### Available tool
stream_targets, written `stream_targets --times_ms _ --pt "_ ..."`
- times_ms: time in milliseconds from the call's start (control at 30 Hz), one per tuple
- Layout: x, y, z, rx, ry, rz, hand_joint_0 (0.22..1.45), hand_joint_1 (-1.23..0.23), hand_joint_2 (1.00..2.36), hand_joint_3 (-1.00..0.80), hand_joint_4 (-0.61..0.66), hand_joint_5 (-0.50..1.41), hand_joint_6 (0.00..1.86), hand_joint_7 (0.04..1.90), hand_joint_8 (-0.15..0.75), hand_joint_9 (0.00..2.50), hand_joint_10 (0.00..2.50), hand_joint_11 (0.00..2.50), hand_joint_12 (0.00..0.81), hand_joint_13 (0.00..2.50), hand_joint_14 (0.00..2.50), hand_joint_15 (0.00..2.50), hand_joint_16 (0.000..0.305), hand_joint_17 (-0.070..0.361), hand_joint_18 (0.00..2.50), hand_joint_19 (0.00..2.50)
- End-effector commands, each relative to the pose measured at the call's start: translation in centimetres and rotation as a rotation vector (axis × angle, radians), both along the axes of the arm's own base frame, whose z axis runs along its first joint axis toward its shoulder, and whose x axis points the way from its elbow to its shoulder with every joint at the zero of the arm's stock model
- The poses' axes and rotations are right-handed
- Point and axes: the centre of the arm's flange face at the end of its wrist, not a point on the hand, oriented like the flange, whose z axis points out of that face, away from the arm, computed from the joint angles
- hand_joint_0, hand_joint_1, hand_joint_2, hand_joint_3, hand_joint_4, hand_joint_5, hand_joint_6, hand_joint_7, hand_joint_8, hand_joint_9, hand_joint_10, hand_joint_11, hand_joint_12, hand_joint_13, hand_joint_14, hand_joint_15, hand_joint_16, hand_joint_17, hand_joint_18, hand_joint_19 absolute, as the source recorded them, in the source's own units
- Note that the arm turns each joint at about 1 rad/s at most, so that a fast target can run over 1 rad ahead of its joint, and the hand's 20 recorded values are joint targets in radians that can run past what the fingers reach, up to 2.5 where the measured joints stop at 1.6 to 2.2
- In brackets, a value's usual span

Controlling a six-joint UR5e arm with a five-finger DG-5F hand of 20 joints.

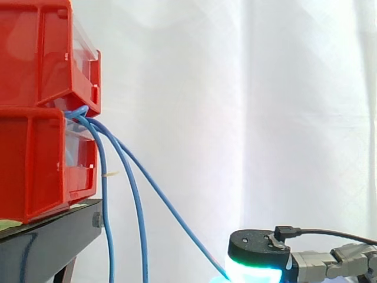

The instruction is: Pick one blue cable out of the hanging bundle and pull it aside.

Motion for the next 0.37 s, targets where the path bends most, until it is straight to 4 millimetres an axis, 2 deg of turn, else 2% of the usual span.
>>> stream_targets --times_ms 0,333 --pt "0.0 0.0 -0.01 0.0 0.0 0.0 0.47 -0.71 1.73 -0.11 -0.28 -0.04 0.9 1.04 0.241 1.13 0.01 0.52 0.388 0.97 0.02 0.65 0.062 0.14 0.66 0.41" --pt "0.0 0.0 -0.01 0.0 0.0 0.0 0.47 -0.7 1.73 -0.11 -0.29 -0.04 0.9 1.03 0.239 1.13 0.02 0.52 0.386 0.97 0.02 0.64 0.062 0.14 0.68 0.42"
